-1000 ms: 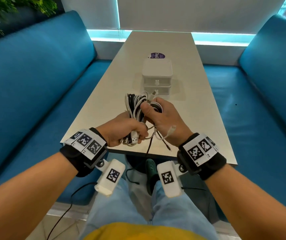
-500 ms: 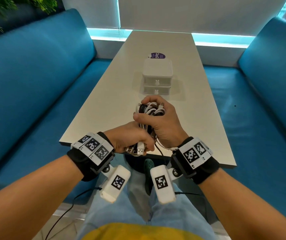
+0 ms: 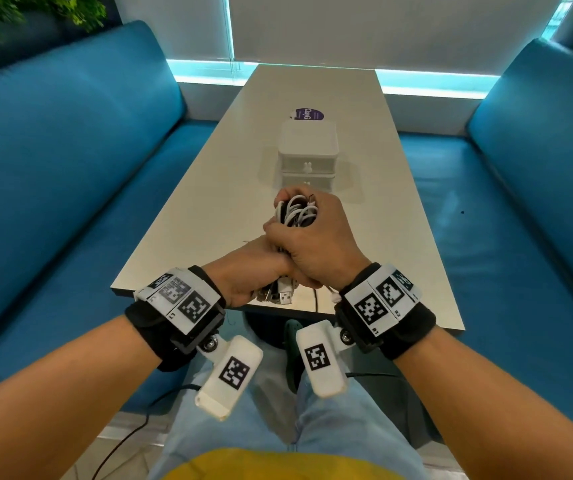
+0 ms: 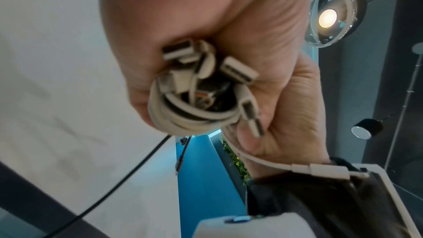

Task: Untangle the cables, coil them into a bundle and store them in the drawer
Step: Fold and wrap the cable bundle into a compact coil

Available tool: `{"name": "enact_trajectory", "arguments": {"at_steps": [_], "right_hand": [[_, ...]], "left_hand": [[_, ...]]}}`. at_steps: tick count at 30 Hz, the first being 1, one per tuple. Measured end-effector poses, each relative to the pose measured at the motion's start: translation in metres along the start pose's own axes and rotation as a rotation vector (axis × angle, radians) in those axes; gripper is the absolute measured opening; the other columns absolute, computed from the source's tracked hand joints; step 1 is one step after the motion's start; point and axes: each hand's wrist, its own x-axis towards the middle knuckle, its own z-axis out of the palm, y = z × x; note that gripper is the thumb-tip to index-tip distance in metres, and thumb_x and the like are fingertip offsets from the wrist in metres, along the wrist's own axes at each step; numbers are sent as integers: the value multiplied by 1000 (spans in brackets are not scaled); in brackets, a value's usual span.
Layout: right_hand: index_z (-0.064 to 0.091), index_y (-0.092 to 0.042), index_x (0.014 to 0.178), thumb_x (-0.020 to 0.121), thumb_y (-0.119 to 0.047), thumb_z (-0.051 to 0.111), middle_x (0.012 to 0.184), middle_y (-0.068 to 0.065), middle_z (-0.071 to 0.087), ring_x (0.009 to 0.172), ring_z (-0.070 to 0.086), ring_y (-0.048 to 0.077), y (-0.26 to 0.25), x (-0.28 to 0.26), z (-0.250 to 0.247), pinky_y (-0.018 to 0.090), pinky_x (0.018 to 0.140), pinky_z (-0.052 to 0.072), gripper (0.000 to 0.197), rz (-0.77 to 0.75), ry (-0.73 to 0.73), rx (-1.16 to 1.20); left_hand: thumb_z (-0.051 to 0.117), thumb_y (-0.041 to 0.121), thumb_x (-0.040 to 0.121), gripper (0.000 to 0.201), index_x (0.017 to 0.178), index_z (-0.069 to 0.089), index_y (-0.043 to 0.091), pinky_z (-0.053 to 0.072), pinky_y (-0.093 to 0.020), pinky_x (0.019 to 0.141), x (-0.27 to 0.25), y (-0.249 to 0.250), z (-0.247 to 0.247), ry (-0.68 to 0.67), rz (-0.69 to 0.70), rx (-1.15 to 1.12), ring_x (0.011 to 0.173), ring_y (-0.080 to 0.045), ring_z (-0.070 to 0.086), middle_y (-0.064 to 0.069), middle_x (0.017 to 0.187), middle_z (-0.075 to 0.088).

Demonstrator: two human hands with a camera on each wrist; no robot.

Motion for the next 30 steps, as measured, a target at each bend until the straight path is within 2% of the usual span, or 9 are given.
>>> {"name": "enact_trajectory", "arguments": {"at_steps": [3, 6, 8, 11, 13, 17, 21, 23, 30], "right_hand": [[55, -22, 73, 69, 9, 66, 69, -9, 54, 62, 51, 5, -1, -2, -2, 17, 58, 45, 33, -27, 31, -10], [54, -23, 74, 69, 8, 65, 69, -8, 53, 61, 49, 5, 0, 0, -10, 18, 58, 45, 33, -38, 81, -21], [53, -23, 75, 69, 8, 65, 70, -8, 52, 59, 48, 4, 1, 1, -16, 19, 57, 44, 33, -34, 107, -23], [54, -22, 76, 69, 10, 65, 70, -8, 52, 59, 50, 4, 1, 0, -16, 21, 57, 45, 34, -34, 121, 6], [54, -19, 77, 69, 12, 65, 72, -5, 54, 64, 54, 9, -6, -1, -9, 29, 58, 51, 34, -70, 109, 85], [54, -12, 80, 70, 9, 66, 73, 3, 54, 66, 55, 20, -18, -6, 2, 39, 65, 53, 26, -188, 94, 201], [53, -14, 81, 78, 7, 67, 75, 4, 59, 80, 69, 30, -14, -8, 5, 46, 76, 57, 25, -219, 55, 199], [53, -12, 84, 80, 5, 66, 77, 1, 61, 85, 70, 27, -9, -8, 6, 38, 77, 57, 22, -233, 32, 153], [55, -16, 92, 83, -20, 70, 88, 2, 66, 94, 67, 22, 6, -5, 2, 41, 85, 54, 18, -239, -39, 6]], "left_hand": [[81, -1, 65, 51, 110, 61, 15, 58, -34, 80, 0, -7, -4, 94, 86, 70, 93, -19, 68, -8, 99, 71], [88, 48, 42, 107, 136, 44, 24, 52, -30, 79, -1, -14, -17, 211, 87, 268, 100, -13, 59, -6, 118, 59], [83, 56, 44, 100, 134, 49, 30, 46, -22, 77, -9, -7, -25, 267, 160, 299, 90, -6, 56, 0, 108, 58], [89, 46, 50, 101, 138, 45, 29, 52, -25, 85, -11, 9, -34, 211, 286, 284, 96, -6, 62, 2, 107, 62], [87, 30, 54, 98, 140, 42, 21, 52, -29, 87, -7, 16, -35, 20, 243, 191, 105, -10, 64, 0, 113, 66], [90, 15, 48, 69, 107, 57, 5, 55, -23, 62, -5, 18, -35, -311, 113, -109, 72, -13, 70, -5, 78, 72], [67, -9, 54, 35, 88, 62, 0, 53, -21, 54, -8, 19, -28, -286, 78, 1, 59, -13, 67, -6, 65, 69], [62, -11, 59, 28, 83, 65, 2, 54, -21, 56, -9, 18, -25, -264, 83, 30, 63, -16, 69, -10, 69, 70], [63, -3, 62, 49, 107, 53, -18, 54, -47, 80, -4, 9, -15, -130, 46, 10, 89, -49, 60, -43, 97, 57]]}}
